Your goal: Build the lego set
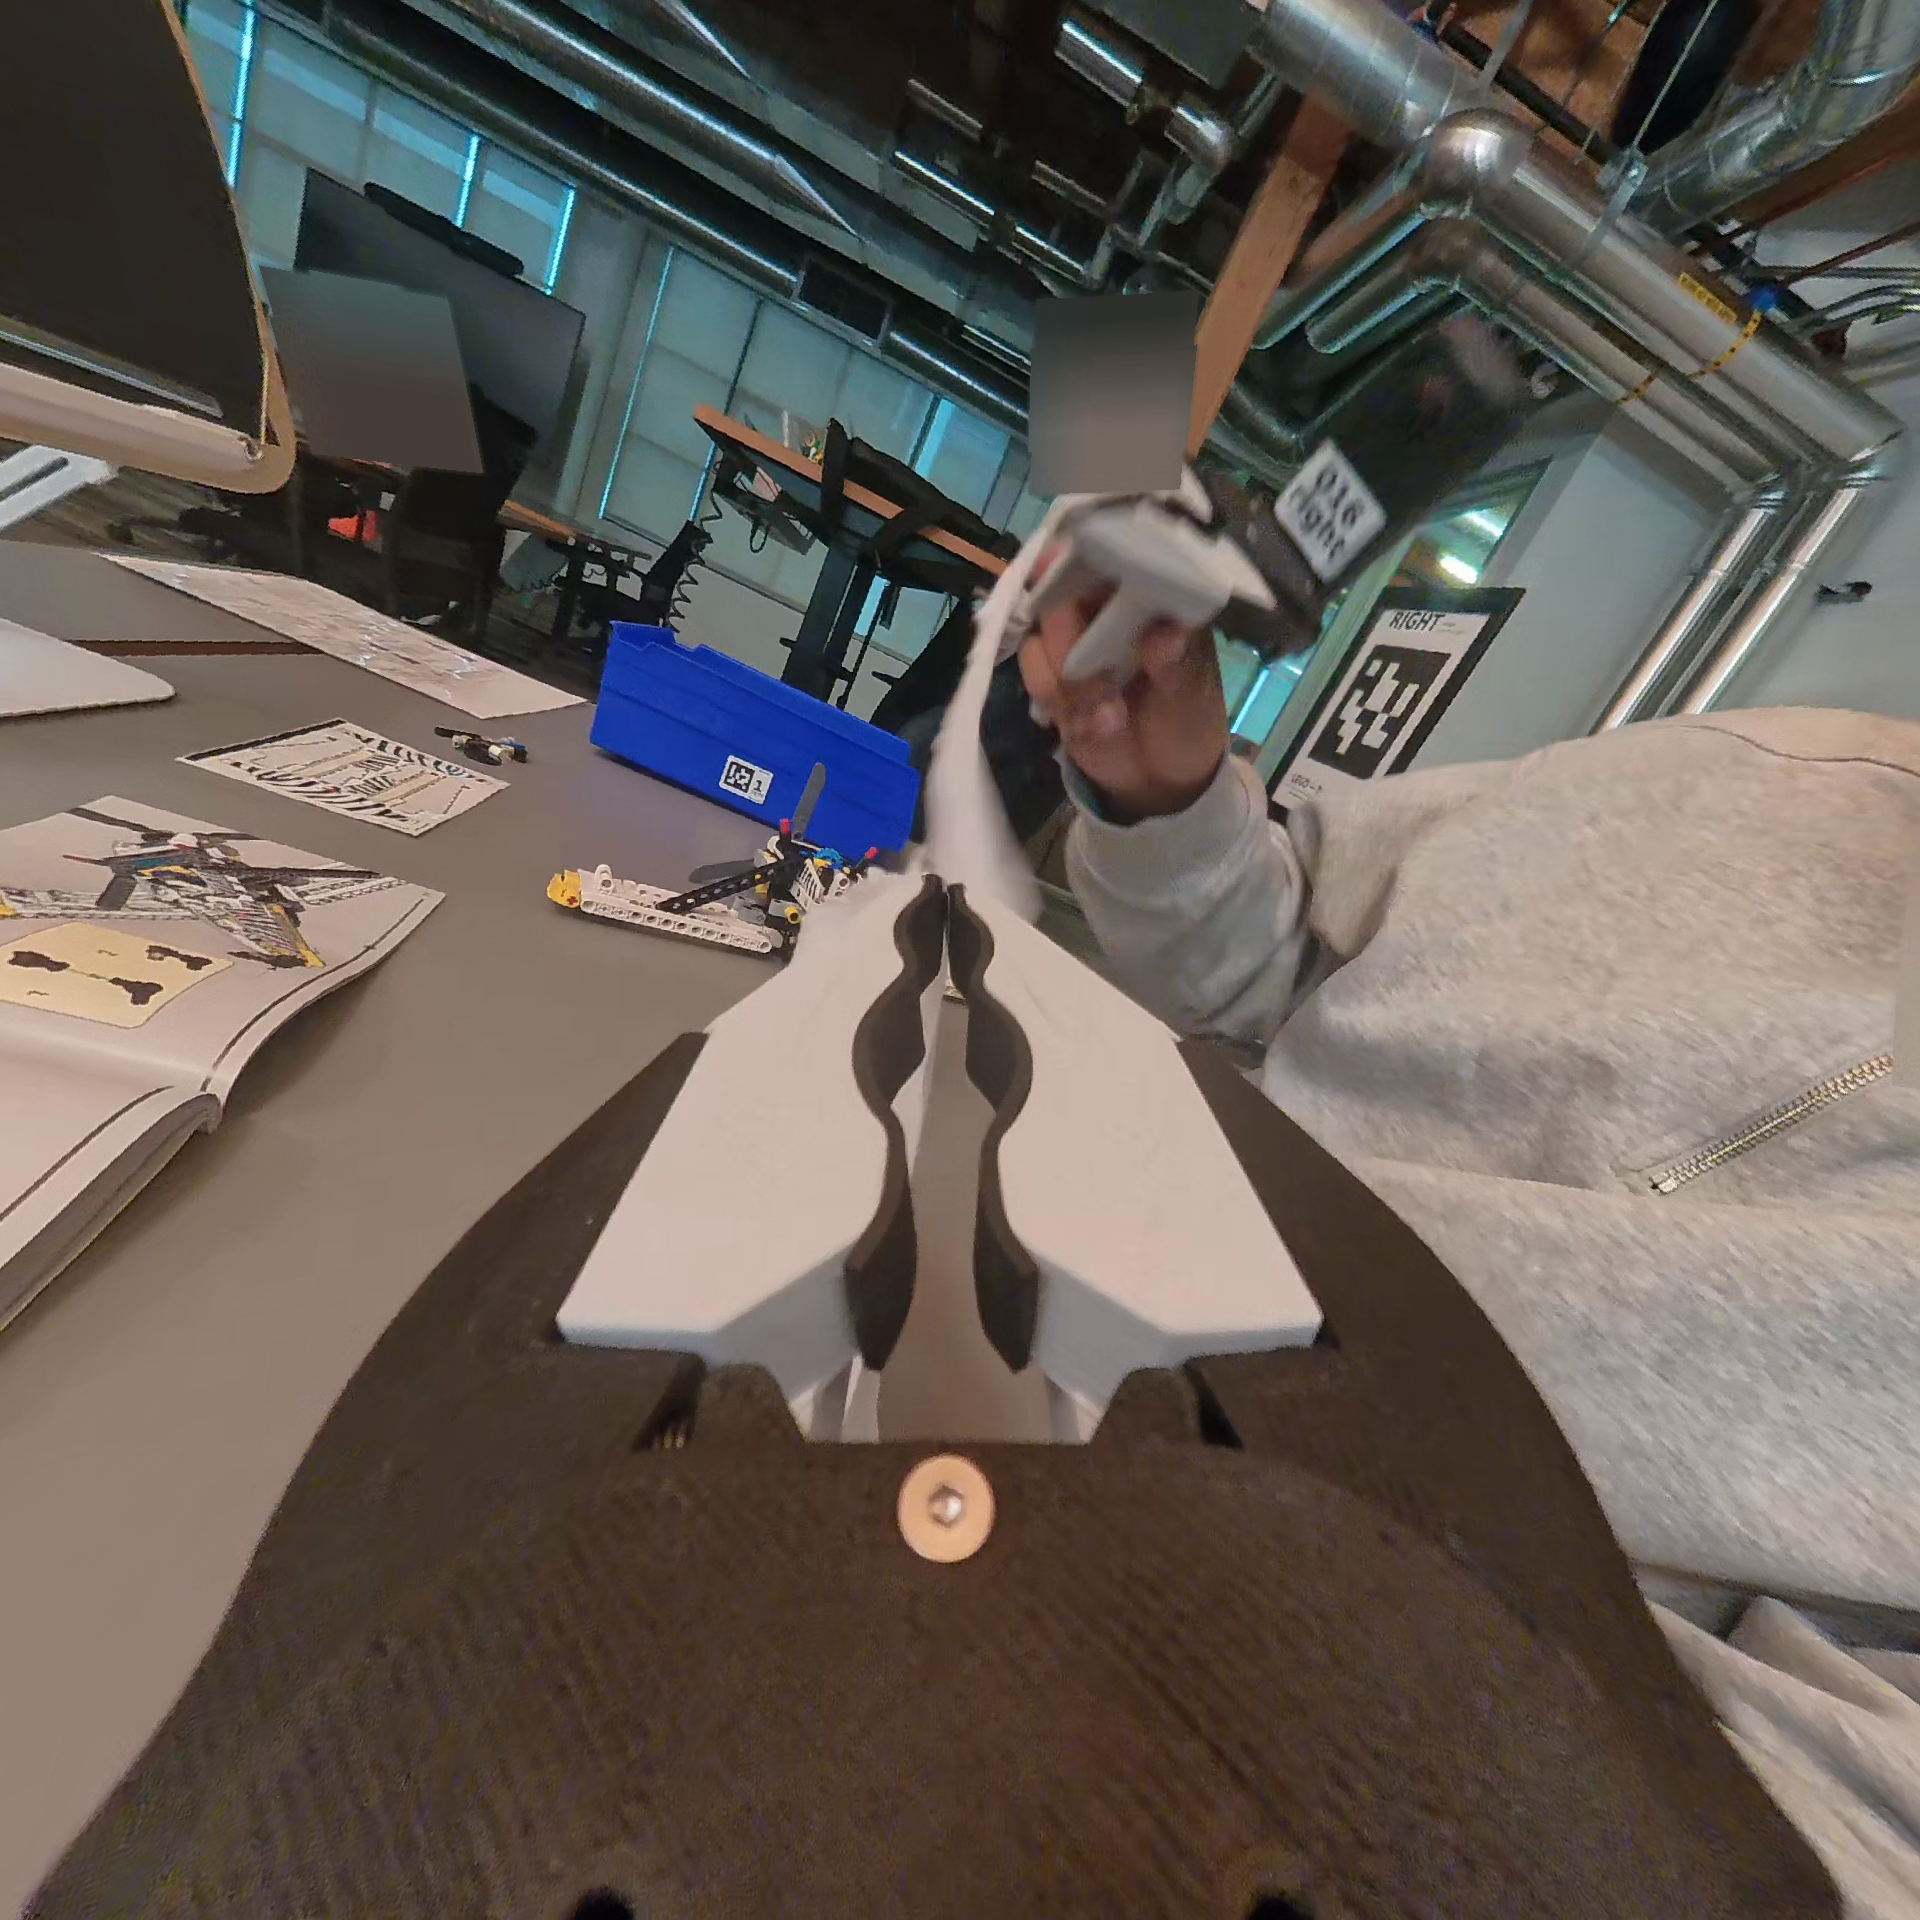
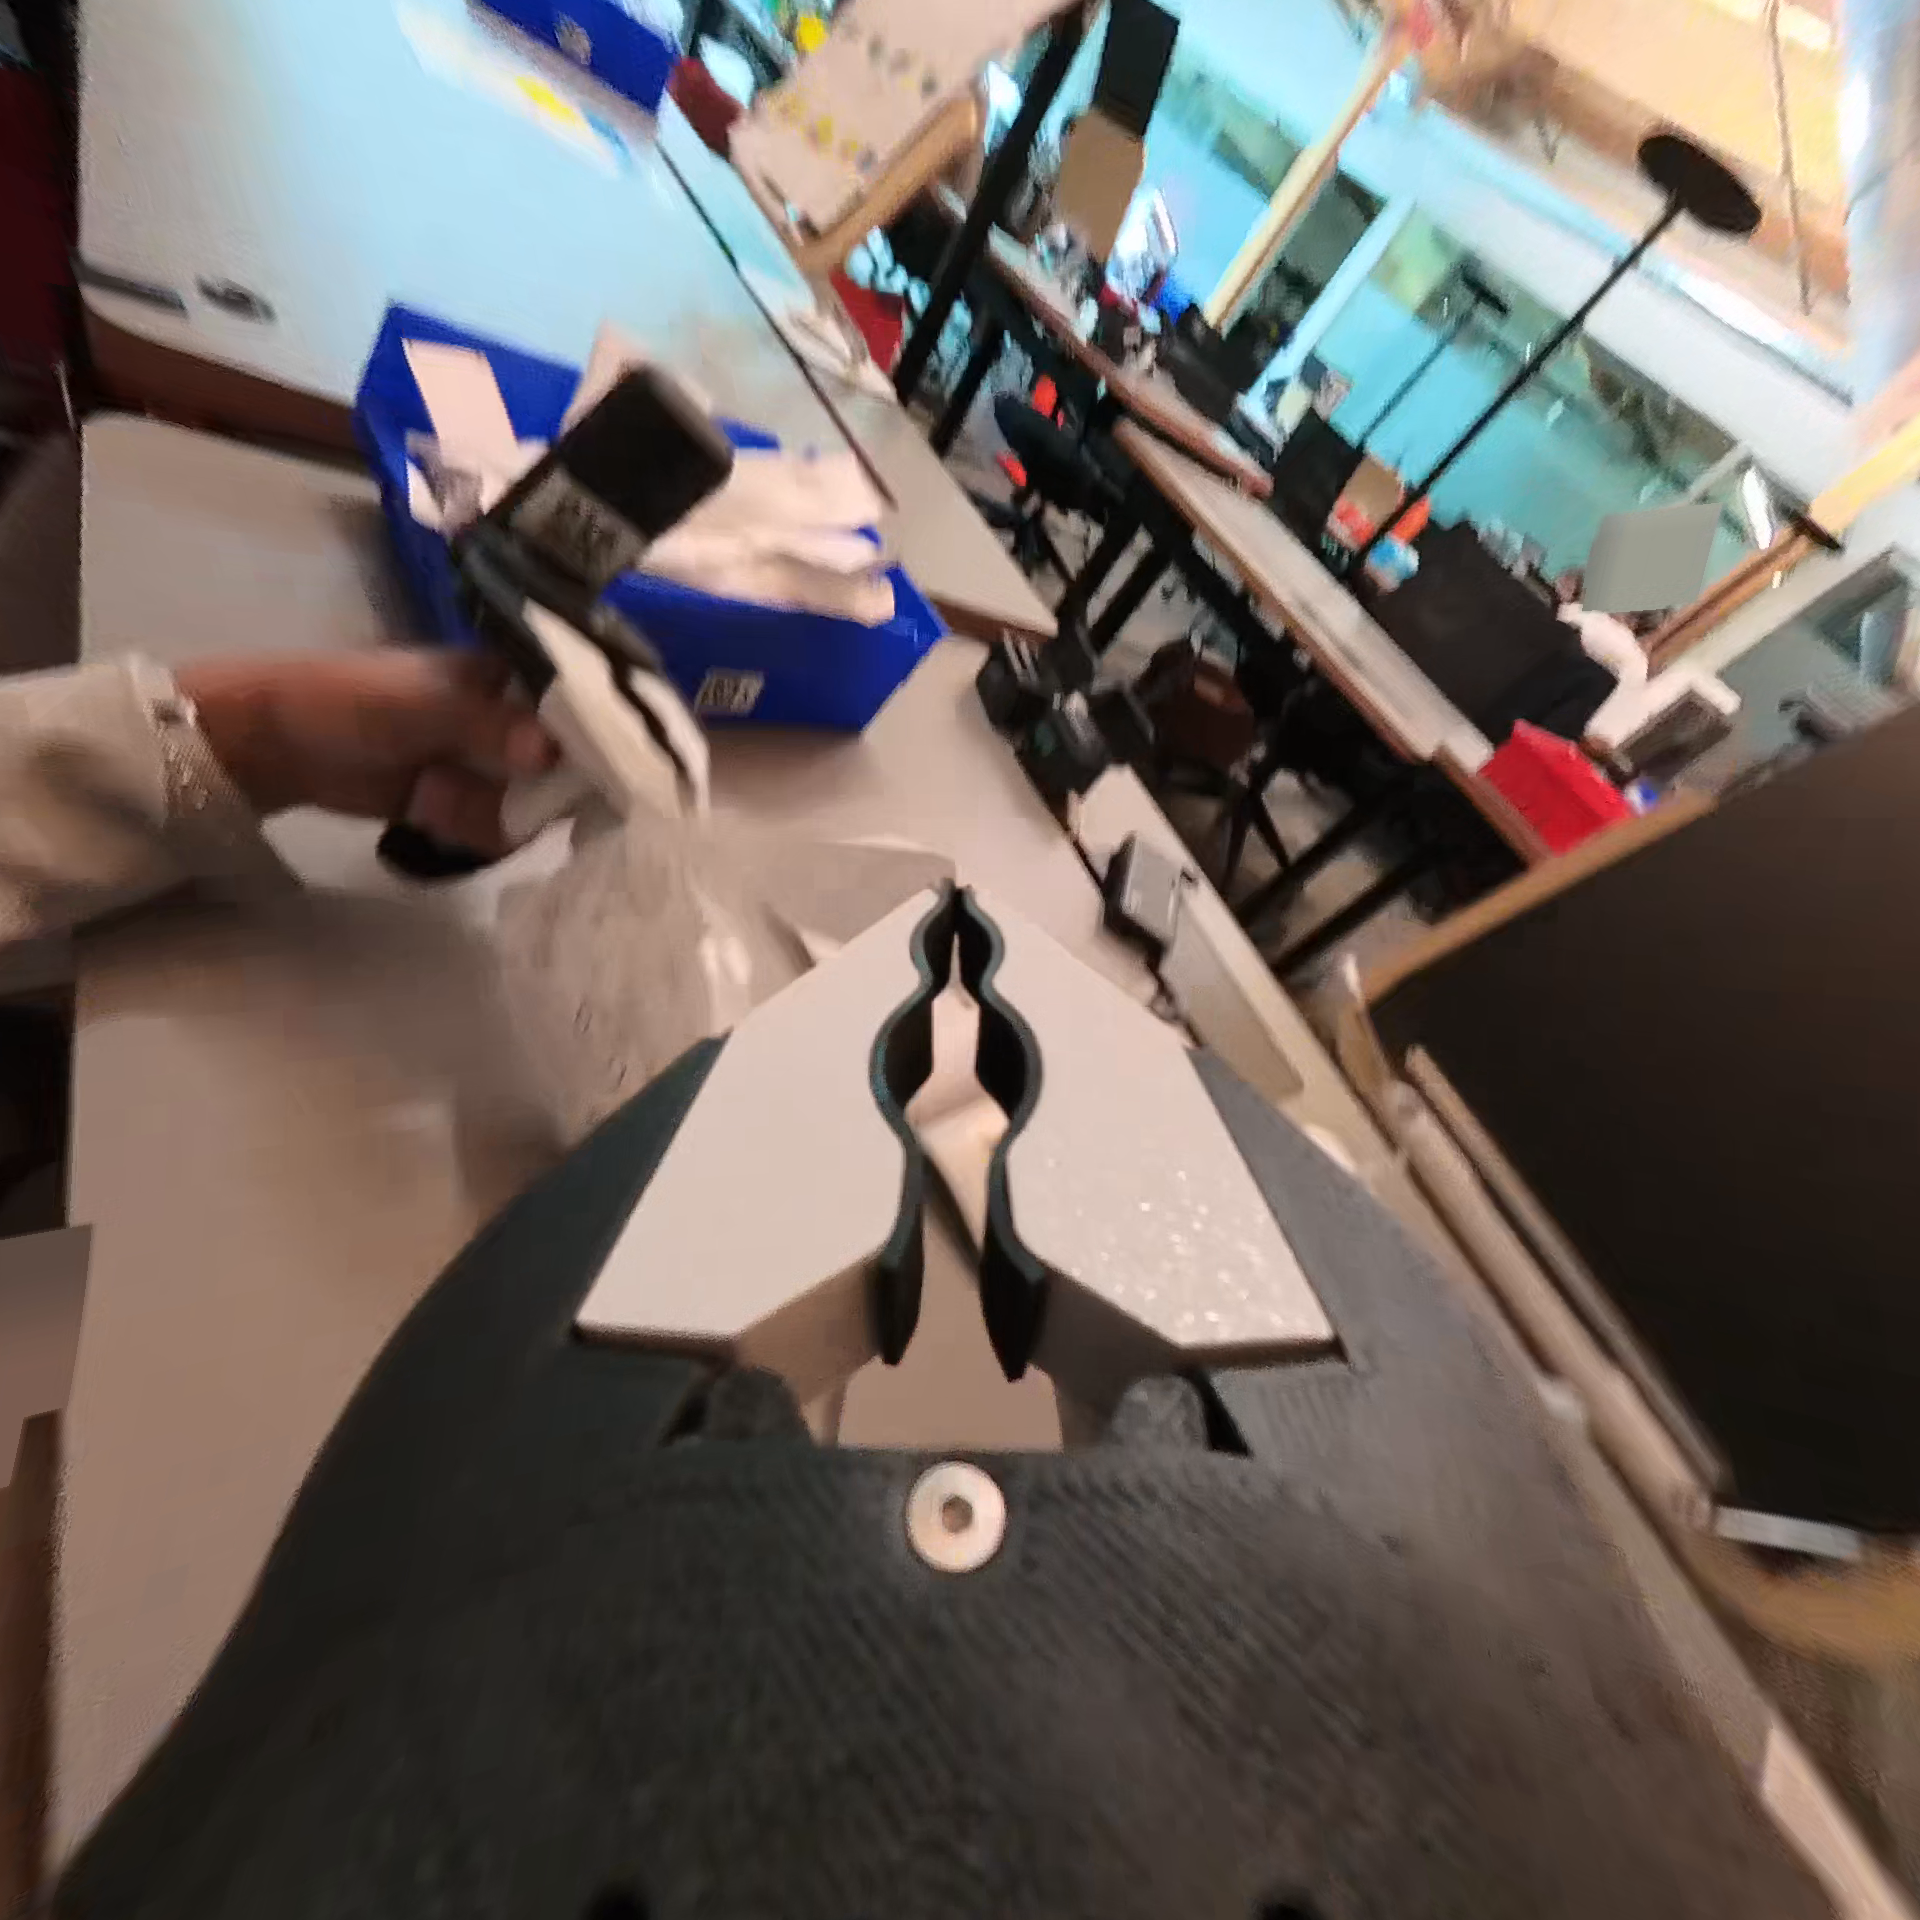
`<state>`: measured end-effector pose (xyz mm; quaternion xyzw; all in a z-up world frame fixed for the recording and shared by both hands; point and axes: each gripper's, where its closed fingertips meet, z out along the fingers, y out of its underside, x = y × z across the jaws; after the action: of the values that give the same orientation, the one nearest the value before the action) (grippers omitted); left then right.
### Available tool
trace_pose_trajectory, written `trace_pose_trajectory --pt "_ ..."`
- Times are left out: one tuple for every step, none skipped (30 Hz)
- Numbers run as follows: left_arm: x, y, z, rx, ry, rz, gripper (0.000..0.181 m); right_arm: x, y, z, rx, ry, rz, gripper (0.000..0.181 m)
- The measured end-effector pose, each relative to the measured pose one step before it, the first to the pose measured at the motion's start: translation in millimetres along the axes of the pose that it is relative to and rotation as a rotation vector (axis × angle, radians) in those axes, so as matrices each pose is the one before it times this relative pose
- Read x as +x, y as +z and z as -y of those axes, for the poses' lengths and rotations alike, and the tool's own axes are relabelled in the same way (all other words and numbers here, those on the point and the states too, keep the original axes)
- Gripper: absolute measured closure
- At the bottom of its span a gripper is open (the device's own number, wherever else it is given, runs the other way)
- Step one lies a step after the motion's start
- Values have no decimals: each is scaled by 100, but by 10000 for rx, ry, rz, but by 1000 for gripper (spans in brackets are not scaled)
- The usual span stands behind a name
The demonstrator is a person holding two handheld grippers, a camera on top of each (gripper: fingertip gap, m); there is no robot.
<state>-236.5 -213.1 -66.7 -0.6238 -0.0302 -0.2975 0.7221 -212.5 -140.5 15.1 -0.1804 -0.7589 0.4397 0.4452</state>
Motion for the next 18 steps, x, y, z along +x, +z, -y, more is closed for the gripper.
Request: trace_pose_trajectory --pt "1 -153 4 10 18 14 181 561 1309 1687 319 -197 72 181" --pt "-35 -160 1 5 15 36 181 519 1429 1597 236 -263 85 181" --pt "-35 -163 -1 12 4 29 181 544 1512 1531 209 -274 93 181" --pt "-36 -157 11 20 15 24 181 515 1573 1590 280 -219 151 181" --pt "-73 -143 17 16 15 41 181 426 1659 1568 307 -101 243 181" --pt "-122 -131 13 10 7 51 181 403 1770 1389 246 21 274 181" --pt "-109 -111 16 22 -6 31 181 349 1874 1186 188 103 300 181" --pt "-81 -90 11 32 -12 2 181 266 1962 995 156 150 325 181" --pt "-80 -64 28 38 -7 -3 181 201 2054 736 96 190 327 181" --pt "-77 -48 28 33 -17 -2 181 38 2154 418 -9 237 409 181" --pt "-86 -12 -3 10 -25 3 181 40 2210 160 -99 342 413 181" --pt "-58 10 -21 -5 -6 -8 181 97 2243 -6 -142 463 392 181" --pt "-35 8 -2 8 -4 -6 181 68 2263 -139 -187 603 424 181" --pt "-24 20 29 18 0 -9 181 161 2250 -204 -174 747 371 181" --pt "-13 5 14 13 8 -21 181 271 2254 -229 -141 846 294 181" --pt "-30 -1 -3 7 -9 -21 181 458 2229 -375 -211 871 170 181" --pt "-31 -18 4 20 -24 -20 181 686 2146 -498 -292 803 -9 181" --pt "-11 -26 15 30 -31 -36 181 661 2008 -467 -277 661 -42 181"
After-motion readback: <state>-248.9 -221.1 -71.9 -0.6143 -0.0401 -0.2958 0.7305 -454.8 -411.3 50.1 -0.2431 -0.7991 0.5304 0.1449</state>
